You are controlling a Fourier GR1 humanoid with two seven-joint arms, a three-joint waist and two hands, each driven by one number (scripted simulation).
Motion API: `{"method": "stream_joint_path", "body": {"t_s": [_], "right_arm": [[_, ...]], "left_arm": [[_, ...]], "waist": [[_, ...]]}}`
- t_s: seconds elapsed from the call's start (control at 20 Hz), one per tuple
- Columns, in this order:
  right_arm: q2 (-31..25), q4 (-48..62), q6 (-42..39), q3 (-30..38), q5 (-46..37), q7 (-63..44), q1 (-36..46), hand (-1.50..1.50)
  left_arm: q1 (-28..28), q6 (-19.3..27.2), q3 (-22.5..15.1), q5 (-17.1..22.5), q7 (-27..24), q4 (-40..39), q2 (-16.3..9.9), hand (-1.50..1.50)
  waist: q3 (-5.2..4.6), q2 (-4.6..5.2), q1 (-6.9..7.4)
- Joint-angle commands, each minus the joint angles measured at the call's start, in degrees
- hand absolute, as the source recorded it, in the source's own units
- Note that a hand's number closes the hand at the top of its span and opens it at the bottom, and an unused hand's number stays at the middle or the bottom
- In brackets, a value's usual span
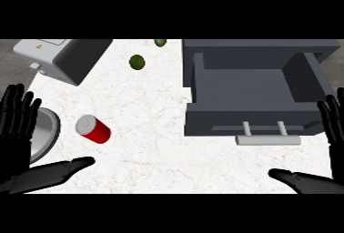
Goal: Pick up the can, place it into the drawer and close the drawer
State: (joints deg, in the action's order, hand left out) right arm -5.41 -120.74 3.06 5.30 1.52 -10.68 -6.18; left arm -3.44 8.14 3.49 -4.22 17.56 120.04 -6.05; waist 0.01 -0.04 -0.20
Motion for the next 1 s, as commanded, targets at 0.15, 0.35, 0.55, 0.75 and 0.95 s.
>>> {"method": "stream_joint_path", "body": {"t_s": [0.15, 0.35, 0.55, 0.75, 0.95], "right_arm": [[0.44, 1.84, -4.09, 5.29, 4.23, 6.85, -8.74, -1.5], [-0.02, -0.76, -6.41, 7.64, 7.8, 4.23, -9.32, -1.5], [-0.34, 1.02, -10.6, 10.42, 9.34, 8.69, -12.57, -1.5], [0.39, 0.31, -13.89, 12.15, 11.0, 10.87, -16.09, -1.5], [-1.18, 2.34, -17.63, 15.53, 13.56, 12.54, -17.77, -1.5]], "left_arm": [[-5.59, -1.3, 0.84, 0.08, 6.8, 8.5, -0.83, -1.5], [-5.36, -0.05, -2.29, -3.29, 13.04, 14.21, 0.79, -1.5], [-7.02, -0.7, 0.48, 0.16, 13.38, 14.96, 1.58, -1.5], [-5.86, 0.55, 4.36, 3.1, 15.11, 16.33, 2.06, -1.5], [-4.96, 2.87, 3.92, 5.36, 19.91, 18.55, 4.39, -1.5]], "waist": [[0.02, -0.06, 0.19], [0.01, -0.05, 0.11], [0.01, -0.06, 0.14], [0.01, -0.07, 0.06], [0.02, -0.08, -0.05]]}}
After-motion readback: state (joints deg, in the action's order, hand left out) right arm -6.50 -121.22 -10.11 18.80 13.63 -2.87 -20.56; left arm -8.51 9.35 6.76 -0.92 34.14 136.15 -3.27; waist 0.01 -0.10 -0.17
